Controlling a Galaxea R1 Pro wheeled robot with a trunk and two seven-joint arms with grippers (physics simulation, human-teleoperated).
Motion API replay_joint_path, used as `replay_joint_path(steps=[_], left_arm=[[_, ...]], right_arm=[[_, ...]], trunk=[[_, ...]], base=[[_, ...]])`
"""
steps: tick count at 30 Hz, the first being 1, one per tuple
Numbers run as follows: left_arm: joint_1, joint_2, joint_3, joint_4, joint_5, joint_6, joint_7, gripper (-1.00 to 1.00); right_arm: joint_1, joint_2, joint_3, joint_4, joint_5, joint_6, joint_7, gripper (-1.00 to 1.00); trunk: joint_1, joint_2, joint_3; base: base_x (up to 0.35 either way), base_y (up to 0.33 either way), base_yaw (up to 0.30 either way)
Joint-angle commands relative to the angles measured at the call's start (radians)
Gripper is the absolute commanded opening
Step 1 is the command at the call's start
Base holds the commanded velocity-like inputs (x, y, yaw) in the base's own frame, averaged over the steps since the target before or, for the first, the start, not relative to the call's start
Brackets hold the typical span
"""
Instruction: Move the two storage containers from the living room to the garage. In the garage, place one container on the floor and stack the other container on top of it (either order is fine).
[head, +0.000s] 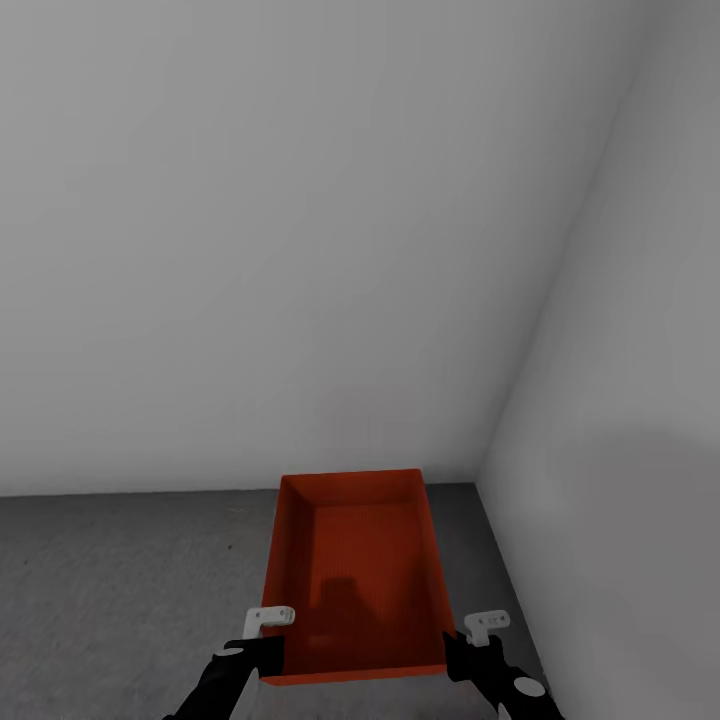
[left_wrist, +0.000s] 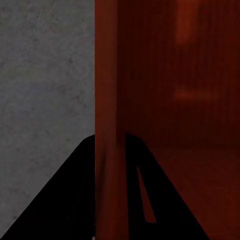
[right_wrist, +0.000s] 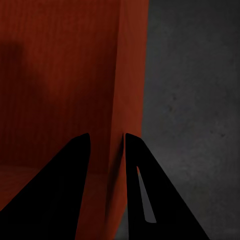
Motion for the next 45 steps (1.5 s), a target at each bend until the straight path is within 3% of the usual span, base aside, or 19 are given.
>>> replay_joint_path(steps=[1, 45], left_arm=[[-0.001, 0.048, 0.012, -0.001, -0.020, 0.009, 0.021, -1.00], [-0.001, 0.050, 0.012, -0.001, -0.020, 0.009, 0.021, -1.00]], right_arm=[[0.000, -0.002, 0.015, -0.004, 0.002, -0.012, 0.017, -1.00], [0.000, -0.002, 0.015, -0.004, 0.000, -0.012, 0.017, -1.00]], trunk=[[0.004, -0.008, -0.004], [0.173, -0.316, -0.142]], base=[[0.000, 0.000, 0.000], [0.000, 0.000, 0.000]])
